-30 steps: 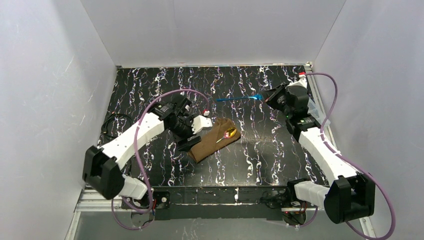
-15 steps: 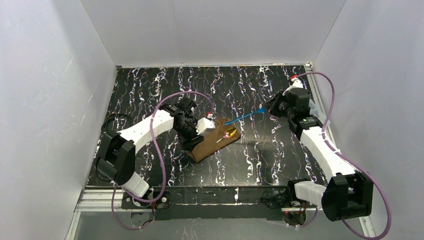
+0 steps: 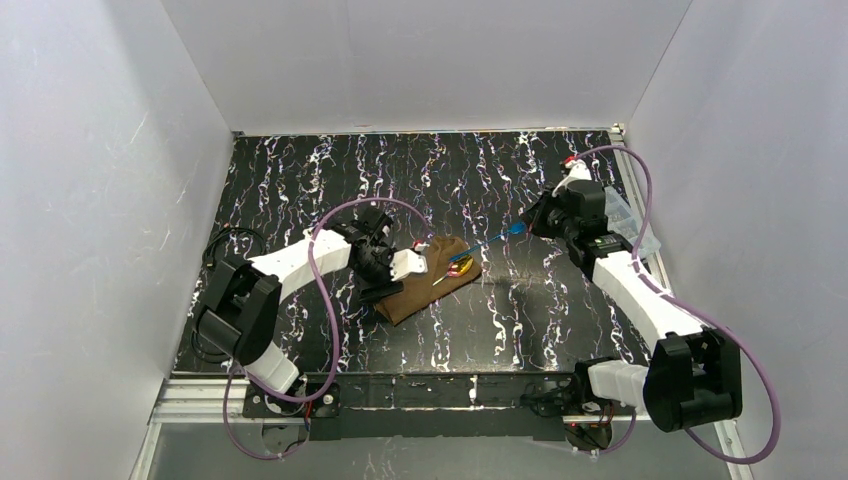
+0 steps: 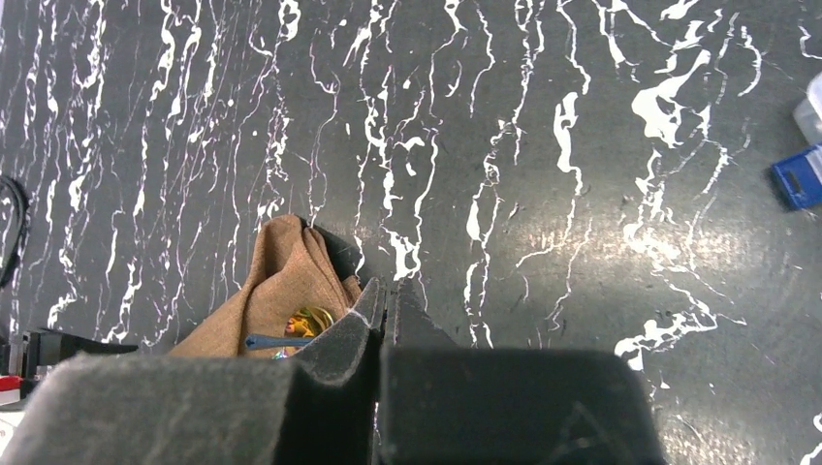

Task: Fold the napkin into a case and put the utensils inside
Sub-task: Insert the fork into the folded napkin.

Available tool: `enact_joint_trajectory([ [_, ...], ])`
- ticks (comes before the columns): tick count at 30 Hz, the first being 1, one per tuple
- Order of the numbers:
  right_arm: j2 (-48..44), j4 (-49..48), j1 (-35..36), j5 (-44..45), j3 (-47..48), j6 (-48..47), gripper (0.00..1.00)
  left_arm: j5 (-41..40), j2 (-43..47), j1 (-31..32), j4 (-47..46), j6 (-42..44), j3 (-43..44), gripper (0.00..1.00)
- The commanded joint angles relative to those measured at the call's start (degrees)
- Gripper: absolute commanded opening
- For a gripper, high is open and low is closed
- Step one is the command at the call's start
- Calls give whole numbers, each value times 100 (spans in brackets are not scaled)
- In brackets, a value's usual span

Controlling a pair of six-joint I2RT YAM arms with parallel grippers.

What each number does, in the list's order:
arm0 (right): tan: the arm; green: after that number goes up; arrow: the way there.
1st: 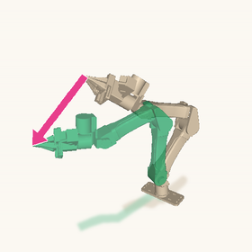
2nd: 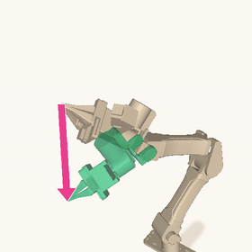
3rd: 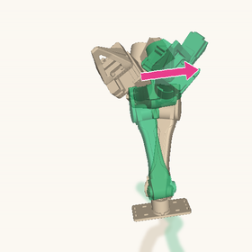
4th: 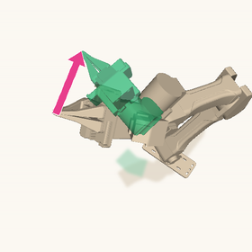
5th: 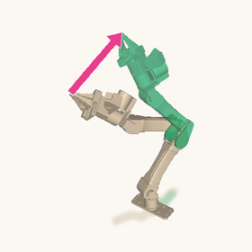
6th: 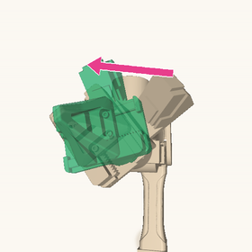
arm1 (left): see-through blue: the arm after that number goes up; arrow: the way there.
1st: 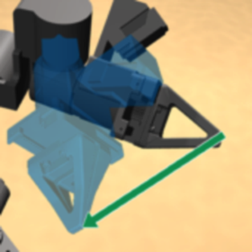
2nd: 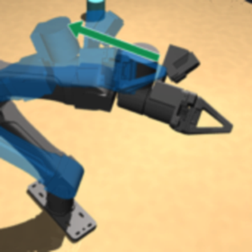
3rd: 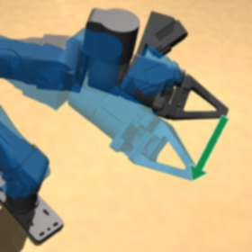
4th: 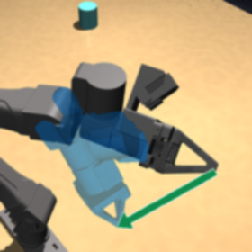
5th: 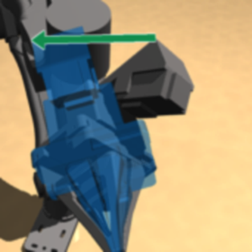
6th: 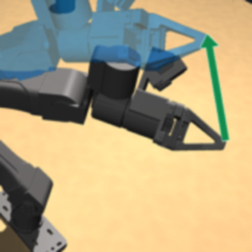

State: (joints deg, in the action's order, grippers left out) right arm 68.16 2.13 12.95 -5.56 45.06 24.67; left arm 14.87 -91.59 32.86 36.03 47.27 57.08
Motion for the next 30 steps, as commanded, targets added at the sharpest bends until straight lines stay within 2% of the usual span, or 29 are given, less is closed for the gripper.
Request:
enact_joint_trajectory([
  [1, 147, -514, 290, 255, -21, -200, 1, -259, 137, 81, -316, 495, -273, 49],
  [19, 632, -926, 904, 517, -84, -328, 1, -780, 291, 409, -831, 1156, -872, 43],
  [30, 984, -1328, 947, -167, -172, -264, 1, -1068, 216, 492, -1012, 1403, -974, 30],
])
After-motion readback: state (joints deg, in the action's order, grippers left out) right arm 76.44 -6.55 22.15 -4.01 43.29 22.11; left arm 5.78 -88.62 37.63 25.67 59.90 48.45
